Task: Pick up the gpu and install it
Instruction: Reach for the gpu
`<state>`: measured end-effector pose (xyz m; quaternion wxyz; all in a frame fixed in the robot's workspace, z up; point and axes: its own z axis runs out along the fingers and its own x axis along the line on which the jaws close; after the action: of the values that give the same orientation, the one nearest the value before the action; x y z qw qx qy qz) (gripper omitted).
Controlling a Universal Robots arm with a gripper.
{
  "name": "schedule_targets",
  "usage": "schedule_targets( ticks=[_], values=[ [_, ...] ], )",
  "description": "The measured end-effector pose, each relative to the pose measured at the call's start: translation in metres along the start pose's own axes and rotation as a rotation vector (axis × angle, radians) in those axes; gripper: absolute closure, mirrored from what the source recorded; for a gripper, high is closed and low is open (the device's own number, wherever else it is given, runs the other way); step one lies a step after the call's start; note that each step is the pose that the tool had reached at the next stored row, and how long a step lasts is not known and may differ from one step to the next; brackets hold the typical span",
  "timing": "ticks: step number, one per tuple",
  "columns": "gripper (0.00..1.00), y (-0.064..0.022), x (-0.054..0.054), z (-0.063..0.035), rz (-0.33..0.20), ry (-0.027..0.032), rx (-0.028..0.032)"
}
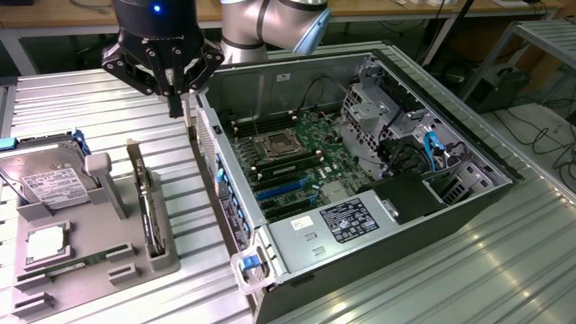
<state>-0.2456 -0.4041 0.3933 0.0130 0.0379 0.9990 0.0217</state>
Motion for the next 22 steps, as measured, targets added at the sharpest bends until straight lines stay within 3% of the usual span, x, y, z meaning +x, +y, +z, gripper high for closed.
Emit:
schedule_targets(
  ticks=[22],
  values=[
    [0.89,-0.0047,0.021,-0.0007,0.000,0.0000,0.0000]
  ],
)
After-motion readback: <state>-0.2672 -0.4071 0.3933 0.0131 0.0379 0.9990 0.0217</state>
